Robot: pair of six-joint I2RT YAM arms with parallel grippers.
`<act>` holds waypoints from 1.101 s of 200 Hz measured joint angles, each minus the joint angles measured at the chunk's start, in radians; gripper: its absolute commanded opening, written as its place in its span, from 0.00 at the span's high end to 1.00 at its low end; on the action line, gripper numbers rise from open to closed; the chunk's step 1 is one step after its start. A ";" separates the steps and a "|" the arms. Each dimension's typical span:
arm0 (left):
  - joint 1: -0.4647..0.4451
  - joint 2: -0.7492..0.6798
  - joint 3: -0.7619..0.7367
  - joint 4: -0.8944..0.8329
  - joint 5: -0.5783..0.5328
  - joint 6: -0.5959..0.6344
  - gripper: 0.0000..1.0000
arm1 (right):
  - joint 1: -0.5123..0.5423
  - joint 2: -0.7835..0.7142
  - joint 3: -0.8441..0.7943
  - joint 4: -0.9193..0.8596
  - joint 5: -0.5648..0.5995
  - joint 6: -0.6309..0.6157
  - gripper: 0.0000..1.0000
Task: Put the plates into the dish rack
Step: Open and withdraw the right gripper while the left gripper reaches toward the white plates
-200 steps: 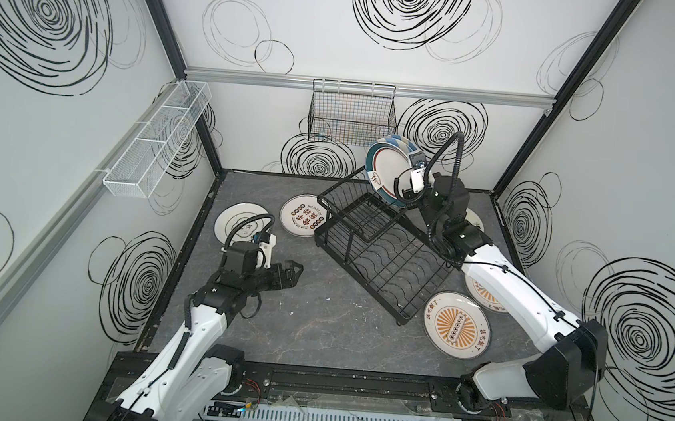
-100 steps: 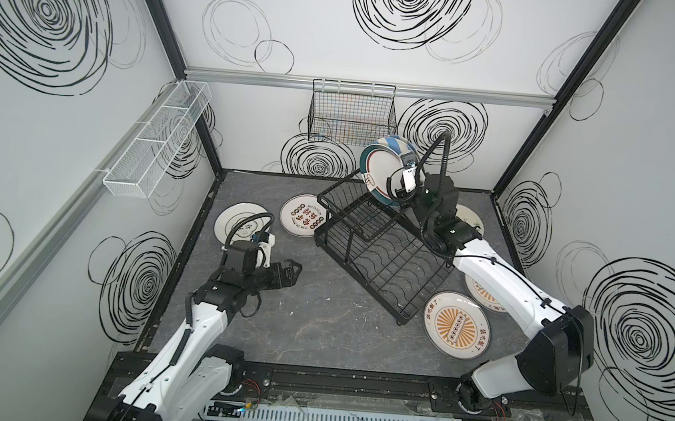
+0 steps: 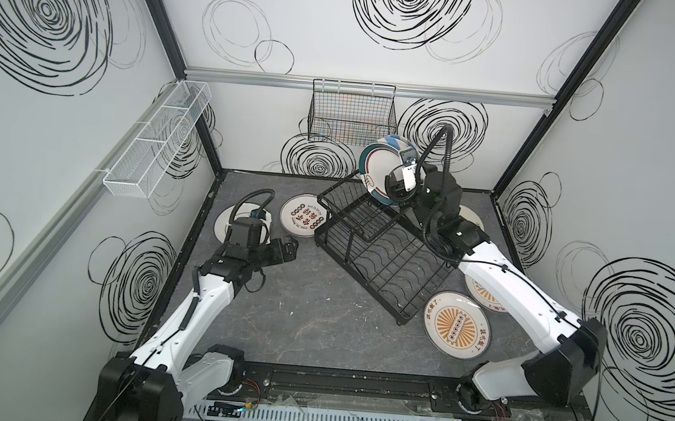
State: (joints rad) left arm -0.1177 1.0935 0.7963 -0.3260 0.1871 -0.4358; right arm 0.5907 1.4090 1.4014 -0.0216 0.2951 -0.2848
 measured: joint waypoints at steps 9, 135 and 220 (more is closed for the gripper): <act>0.002 0.028 0.035 0.005 -0.027 0.007 0.04 | 0.000 -0.042 0.000 -0.029 -0.002 0.024 0.14; 0.028 0.454 0.257 0.169 -0.210 0.080 0.04 | 0.359 -0.655 -0.534 -0.262 -0.205 0.535 0.09; 0.222 0.687 0.299 0.180 -0.238 0.090 0.04 | 0.549 -0.623 -0.618 -0.208 -0.102 0.641 0.08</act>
State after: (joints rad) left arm 0.1043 1.7809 1.0958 -0.1463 -0.0505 -0.3454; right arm 1.1393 0.7856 0.7834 -0.2291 0.1932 0.3565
